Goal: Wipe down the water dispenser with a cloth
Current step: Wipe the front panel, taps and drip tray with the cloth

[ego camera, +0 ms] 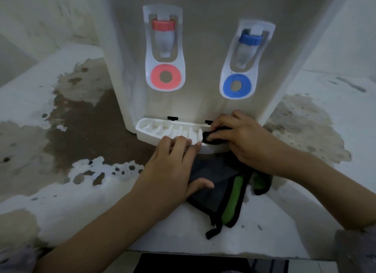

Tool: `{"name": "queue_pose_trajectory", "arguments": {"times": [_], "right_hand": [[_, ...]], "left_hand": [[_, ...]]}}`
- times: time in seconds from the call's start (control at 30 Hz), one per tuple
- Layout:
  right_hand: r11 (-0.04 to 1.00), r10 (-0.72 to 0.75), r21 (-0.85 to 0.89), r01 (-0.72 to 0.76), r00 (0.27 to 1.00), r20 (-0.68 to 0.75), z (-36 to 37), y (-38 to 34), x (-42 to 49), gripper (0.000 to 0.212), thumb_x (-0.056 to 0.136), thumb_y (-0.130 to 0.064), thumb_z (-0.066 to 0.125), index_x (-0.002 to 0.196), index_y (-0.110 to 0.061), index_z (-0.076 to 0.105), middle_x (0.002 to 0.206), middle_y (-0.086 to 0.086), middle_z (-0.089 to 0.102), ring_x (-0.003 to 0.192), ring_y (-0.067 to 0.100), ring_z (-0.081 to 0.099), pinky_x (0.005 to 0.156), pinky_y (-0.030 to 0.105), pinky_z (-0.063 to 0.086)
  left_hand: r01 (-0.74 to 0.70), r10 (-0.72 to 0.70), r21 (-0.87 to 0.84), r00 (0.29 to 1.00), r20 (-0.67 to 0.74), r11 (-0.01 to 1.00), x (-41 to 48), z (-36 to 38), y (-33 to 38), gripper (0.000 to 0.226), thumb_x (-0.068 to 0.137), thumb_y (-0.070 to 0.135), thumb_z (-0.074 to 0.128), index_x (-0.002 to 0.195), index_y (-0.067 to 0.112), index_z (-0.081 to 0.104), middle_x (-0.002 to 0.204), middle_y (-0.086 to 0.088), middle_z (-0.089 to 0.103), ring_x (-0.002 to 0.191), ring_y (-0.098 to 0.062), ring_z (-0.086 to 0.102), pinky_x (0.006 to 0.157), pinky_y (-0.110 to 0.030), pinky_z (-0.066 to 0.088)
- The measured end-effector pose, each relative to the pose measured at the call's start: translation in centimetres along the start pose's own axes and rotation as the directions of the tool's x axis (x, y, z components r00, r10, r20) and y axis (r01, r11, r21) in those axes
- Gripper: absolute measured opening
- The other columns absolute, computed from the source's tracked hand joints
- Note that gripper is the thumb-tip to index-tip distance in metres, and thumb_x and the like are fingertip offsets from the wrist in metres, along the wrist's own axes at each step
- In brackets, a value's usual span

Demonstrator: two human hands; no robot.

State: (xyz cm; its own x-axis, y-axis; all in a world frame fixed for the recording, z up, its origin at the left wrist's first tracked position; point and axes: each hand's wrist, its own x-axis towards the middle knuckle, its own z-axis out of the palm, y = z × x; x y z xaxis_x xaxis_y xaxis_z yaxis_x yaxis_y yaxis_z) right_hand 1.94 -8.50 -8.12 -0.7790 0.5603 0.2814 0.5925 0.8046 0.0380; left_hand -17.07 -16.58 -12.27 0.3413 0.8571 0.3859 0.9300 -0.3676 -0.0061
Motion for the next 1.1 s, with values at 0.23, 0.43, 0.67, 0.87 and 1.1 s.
{"name": "queue_pose_trajectory", "arguments": {"times": [0.23, 0.43, 0.67, 0.87, 1.1], "right_hand": [[0.971, -0.004, -0.238, -0.010, 0.998, -0.058, -0.9, 0.1, 0.9, 0.035, 0.059, 0.009, 0.066, 0.091, -0.005, 0.071, 0.098, 0.011, 0.065, 0.080, 0.033, 0.058, 0.066, 0.041, 0.053], [0.949, -0.079, -0.310, 0.054, 0.994, -0.070, -0.1, 0.0, 0.8, 0.045, 0.055, 0.001, 0.065, 0.099, -0.009, 0.072, 0.094, 0.008, 0.067, 0.072, 0.031, 0.057, 0.062, 0.033, 0.047], [0.971, -0.013, -0.238, -0.001, 0.998, -0.060, -0.5, -0.9, -2.8, 0.049, 0.060, 0.006, 0.073, 0.105, -0.012, 0.071, 0.093, 0.005, 0.065, 0.073, 0.027, 0.053, 0.061, 0.028, 0.036], [0.913, 0.052, -0.387, -0.129, 0.978, -0.203, -1.7, -0.7, -2.0, 0.030, 0.070, 0.002, 0.063, 0.099, -0.004, 0.070, 0.095, 0.009, 0.064, 0.077, 0.031, 0.054, 0.066, 0.037, 0.041], [0.885, 0.010, -0.465, 0.008, 0.999, 0.035, -0.8, -0.3, -0.2, 0.022, 0.066, -0.013, 0.059, 0.081, -0.022, 0.072, 0.096, -0.003, 0.063, 0.083, 0.026, 0.054, 0.070, 0.032, 0.023]], "left_hand": [[-0.025, 0.026, 0.022, 0.998, -0.048, 0.999, 0.0, 0.3, 0.1, 0.081, 0.090, 0.066, 0.019, 0.117, 0.003, 0.060, 0.103, -0.014, 0.060, 0.086, -0.029, 0.053, 0.078, -0.039, 0.049], [-0.025, 0.027, 0.041, 0.998, -0.053, 0.999, -0.1, 0.3, 0.2, 0.079, 0.088, 0.066, 0.022, 0.116, 0.002, 0.061, 0.102, -0.015, 0.061, 0.087, -0.030, 0.054, 0.079, -0.039, 0.049], [-0.024, 0.026, 0.041, 0.998, -0.052, 0.999, 0.0, 0.3, 0.3, 0.077, 0.087, 0.065, 0.025, 0.116, 0.004, 0.061, 0.102, -0.014, 0.060, 0.088, -0.029, 0.053, 0.079, -0.039, 0.049], [-0.041, 0.042, 0.009, 0.998, -0.051, 0.999, 0.4, 0.3, 0.7, 0.070, 0.089, 0.061, 0.027, 0.122, 0.009, 0.059, 0.116, -0.014, 0.058, 0.100, -0.029, 0.054, 0.086, -0.039, 0.047], [-0.057, 0.056, -0.006, 0.997, -0.055, 0.998, 0.5, 0.8, 1.0, 0.069, 0.088, 0.059, 0.028, 0.125, 0.009, 0.057, 0.118, -0.009, 0.059, 0.100, -0.026, 0.047, 0.085, -0.038, 0.048]]}}
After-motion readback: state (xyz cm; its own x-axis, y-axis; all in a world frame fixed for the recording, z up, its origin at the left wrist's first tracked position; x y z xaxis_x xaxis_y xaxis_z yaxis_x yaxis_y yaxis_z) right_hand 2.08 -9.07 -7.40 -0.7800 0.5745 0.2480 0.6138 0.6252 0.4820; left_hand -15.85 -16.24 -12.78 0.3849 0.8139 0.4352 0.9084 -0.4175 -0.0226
